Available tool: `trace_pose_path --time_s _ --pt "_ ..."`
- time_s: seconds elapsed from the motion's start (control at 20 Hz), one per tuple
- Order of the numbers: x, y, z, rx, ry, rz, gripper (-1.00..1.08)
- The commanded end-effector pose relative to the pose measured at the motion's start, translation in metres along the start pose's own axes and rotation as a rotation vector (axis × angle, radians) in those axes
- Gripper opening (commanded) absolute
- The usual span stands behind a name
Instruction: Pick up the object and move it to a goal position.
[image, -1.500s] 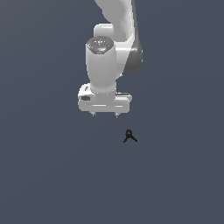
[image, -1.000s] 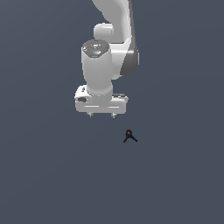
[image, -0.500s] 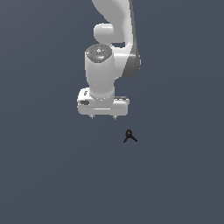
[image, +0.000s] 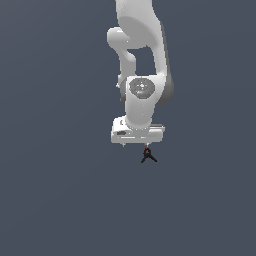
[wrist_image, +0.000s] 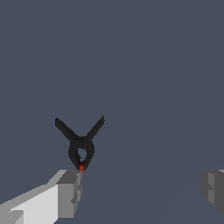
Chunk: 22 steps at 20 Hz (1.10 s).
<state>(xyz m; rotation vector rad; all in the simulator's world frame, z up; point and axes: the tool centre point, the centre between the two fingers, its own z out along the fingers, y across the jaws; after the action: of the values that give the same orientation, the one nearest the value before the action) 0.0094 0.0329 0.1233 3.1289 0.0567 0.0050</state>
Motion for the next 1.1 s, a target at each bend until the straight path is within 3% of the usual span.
trace_pose_path --time_s 0.0,0.4,1.05 --pt "0.000 -0.023 0.020 0.003 -0.001 -0.020 1.00" --pt "-0.003 -0.064 0.056 0.011 -0.002 -0.055 1.00" --pt "-0.004 -0.067 0.085 0.012 -0.003 -0.058 1.00"
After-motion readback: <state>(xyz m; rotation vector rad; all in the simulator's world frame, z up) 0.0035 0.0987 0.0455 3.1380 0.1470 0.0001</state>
